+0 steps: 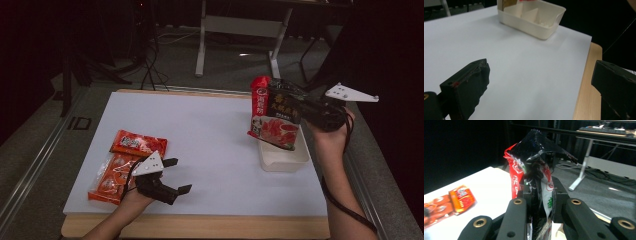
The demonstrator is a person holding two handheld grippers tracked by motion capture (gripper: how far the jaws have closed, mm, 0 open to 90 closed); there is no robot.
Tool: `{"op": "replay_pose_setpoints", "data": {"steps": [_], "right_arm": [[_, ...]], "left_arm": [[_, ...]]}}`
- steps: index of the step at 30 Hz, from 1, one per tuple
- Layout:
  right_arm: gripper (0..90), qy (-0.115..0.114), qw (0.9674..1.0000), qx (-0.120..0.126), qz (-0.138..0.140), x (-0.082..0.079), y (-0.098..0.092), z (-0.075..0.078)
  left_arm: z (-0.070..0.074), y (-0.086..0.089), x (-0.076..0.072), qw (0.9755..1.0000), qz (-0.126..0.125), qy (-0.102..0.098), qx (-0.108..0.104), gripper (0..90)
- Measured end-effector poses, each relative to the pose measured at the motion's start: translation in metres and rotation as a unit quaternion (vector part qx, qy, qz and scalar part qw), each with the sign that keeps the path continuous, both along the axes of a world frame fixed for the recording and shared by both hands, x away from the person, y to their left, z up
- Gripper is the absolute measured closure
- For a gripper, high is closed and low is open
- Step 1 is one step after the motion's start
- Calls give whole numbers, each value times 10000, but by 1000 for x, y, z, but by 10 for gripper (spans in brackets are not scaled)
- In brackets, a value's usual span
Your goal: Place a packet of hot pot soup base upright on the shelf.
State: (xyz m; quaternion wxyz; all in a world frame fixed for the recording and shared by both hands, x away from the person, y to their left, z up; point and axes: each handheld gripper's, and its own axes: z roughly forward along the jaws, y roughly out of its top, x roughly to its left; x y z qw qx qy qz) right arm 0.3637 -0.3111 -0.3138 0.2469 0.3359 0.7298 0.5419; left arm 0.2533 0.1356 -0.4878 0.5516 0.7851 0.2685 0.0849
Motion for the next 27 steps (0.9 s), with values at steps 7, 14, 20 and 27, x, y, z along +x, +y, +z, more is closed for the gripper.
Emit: {"op": "replay_pose_setpoints", "data": {"steps": [7,14,20,27], "right_arm": [[783,-2,9998,6,-211,14,-20,-7],[780,105,9998,57,-159,33,-39,-21],[779,268,9994,-113,-171,47,-43,-26],[778,104,9995,-222,-210,64,-42,-35]], "left_arm": [[-8,8,-11,9999,71,141,50,15],[-11,14,-18,9996,154,213,46,15],[-14,16,-20,9994,162,294,-13,15],[-15,15,-20,9995,142,261,-61,16]]}}
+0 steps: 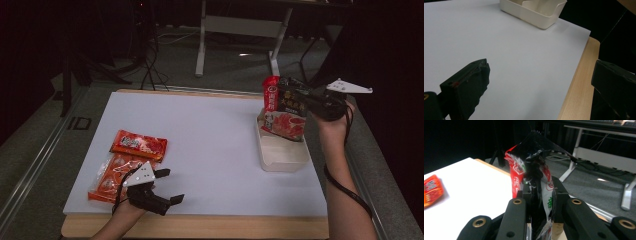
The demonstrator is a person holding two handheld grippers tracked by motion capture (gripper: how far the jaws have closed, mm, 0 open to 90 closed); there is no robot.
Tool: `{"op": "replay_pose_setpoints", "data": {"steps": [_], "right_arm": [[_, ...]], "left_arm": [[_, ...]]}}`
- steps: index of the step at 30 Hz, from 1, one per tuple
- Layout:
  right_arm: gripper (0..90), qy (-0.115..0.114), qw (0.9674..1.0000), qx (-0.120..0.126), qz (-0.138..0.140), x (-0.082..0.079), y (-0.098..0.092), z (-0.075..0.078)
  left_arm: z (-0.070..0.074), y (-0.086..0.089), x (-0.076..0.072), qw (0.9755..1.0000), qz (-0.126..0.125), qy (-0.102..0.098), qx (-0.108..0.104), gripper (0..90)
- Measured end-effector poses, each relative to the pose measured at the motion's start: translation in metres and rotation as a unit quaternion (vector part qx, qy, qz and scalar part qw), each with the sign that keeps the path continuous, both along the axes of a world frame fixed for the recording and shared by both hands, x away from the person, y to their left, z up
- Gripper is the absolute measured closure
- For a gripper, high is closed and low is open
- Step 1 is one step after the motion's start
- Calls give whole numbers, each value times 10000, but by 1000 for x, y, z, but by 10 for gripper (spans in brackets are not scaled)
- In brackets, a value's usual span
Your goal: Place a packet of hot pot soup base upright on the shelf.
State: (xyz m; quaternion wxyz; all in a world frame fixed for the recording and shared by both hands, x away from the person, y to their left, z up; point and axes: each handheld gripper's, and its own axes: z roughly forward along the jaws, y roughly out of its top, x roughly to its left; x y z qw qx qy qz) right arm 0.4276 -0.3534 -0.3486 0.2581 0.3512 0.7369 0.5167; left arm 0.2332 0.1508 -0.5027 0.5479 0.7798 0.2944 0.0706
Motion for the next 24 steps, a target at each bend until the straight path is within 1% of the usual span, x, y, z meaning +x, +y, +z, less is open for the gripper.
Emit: {"op": "replay_pose_setpoints", "data": {"steps": [1,2,3,5,6,9,12,16,19,21,22,24], "right_arm": [[777,-66,10000,-19,37,1,0,-2],[778,-123,9999,-88,38,3,1,-4],[778,-113,9999,-129,13,5,2,-5],[778,-141,9998,-143,42,9,3,-9],[777,-159,9997,-196,27,12,4,-11],[773,-171,9997,-170,12,17,6,-14],[772,-98,9996,-269,16,23,9,-16],[771,-13,9995,-281,149,30,13,-23],[765,47,9992,-305,236,33,15,-27],[758,130,9990,-351,226,35,15,-31],[754,156,9991,-317,245,35,15,-33],[752,174,9990,-323,260,35,14,-37]], "left_arm": [[0,0,1,10000,-2,19,-13,16],[-1,0,1,10000,3,8,-2,15],[-1,0,2,10000,13,-8,6,16],[-2,0,3,10000,-1,48,-14,15],[-3,0,3,10000,3,49,-18,15],[-3,-1,3,10000,-19,29,-17,16],[-5,-2,4,10000,-54,40,-11,15],[-5,0,5,10000,-32,36,-43,15],[-5,1,5,10000,-26,40,-50,16],[-5,1,5,10000,-18,44,-51,15],[-5,1,5,10000,-20,43,-55,16],[-5,1,5,10000,-24,39,-54,15]]}}
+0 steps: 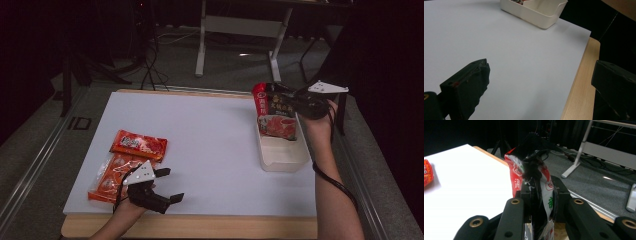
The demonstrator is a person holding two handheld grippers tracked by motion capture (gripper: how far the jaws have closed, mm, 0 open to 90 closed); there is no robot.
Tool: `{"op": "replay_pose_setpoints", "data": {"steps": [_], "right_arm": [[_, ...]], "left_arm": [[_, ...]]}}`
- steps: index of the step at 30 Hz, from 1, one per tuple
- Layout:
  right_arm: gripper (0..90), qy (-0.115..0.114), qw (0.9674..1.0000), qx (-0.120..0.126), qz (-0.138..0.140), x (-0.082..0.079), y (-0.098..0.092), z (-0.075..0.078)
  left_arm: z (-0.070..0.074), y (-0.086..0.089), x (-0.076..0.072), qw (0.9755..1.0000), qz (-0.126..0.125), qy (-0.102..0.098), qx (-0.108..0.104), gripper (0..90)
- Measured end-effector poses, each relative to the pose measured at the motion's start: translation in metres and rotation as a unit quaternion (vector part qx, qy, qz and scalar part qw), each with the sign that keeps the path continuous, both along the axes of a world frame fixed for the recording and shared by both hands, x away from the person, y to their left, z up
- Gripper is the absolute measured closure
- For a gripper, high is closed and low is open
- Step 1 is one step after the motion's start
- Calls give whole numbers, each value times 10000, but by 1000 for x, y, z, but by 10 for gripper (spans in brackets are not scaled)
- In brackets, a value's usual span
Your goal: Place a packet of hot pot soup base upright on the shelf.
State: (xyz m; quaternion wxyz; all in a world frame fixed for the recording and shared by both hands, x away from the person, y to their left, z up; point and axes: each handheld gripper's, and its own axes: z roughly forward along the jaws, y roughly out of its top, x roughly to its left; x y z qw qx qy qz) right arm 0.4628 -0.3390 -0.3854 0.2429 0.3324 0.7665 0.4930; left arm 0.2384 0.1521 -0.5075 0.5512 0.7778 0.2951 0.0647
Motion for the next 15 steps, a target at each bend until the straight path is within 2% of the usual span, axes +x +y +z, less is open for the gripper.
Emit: {"op": "replay_pose_setpoints", "data": {"steps": [3,5,6,9,15], "right_arm": [[739,-19,10000,79,35,-1,-2,-4],[725,72,9996,203,166,0,-4,-8],[724,145,9995,197,215,0,-5,-9],[723,150,9997,56,184,-1,-4,-14],[719,102,9997,185,158,-7,-7,-23]], "left_arm": [[-1,0,0,10000,-14,25,-28,16],[-1,0,0,10000,-28,32,-12,16],[-2,0,0,10000,-38,39,-11,16],[-2,-1,0,10000,-51,45,-11,15],[-2,0,0,9999,-44,78,-53,15]]}}
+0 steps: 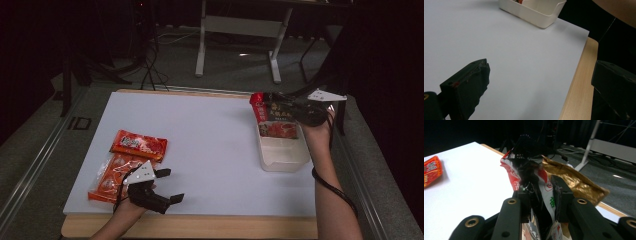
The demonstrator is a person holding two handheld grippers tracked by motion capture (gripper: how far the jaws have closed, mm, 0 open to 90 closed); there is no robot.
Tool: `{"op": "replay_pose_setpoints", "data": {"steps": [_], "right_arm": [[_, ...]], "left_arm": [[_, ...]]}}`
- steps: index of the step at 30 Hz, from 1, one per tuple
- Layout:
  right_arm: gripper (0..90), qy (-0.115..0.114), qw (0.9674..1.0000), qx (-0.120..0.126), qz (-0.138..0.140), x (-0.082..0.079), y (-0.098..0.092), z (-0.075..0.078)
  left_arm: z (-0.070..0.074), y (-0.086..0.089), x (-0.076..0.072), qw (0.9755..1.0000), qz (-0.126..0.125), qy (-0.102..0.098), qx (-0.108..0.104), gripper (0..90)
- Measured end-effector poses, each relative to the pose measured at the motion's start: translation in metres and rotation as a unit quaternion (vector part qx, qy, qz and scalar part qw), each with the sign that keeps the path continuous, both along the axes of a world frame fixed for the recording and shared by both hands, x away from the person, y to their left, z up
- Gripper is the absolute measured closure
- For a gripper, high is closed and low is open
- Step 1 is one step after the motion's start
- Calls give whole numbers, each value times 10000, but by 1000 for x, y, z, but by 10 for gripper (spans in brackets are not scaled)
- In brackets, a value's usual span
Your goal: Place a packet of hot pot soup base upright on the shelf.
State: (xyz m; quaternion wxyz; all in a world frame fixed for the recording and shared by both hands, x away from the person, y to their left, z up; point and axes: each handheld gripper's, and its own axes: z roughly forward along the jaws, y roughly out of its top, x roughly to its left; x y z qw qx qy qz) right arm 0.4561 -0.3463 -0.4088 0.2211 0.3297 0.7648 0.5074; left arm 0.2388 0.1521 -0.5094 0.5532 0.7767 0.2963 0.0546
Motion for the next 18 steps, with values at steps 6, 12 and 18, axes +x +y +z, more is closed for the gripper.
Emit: {"op": "replay_pose_setpoints", "data": {"steps": [6,12,18], "right_arm": [[717,26,9994,322,-88,-2,-7,-8],[717,21,9974,692,-204,-5,-24,-22],[714,0,9973,648,-358,-10,-33,-28]], "left_arm": [[0,-1,0,10000,-9,9,-5,16],[-1,0,0,10000,-9,18,0,16],[-1,0,0,10000,-19,13,10,16]]}}
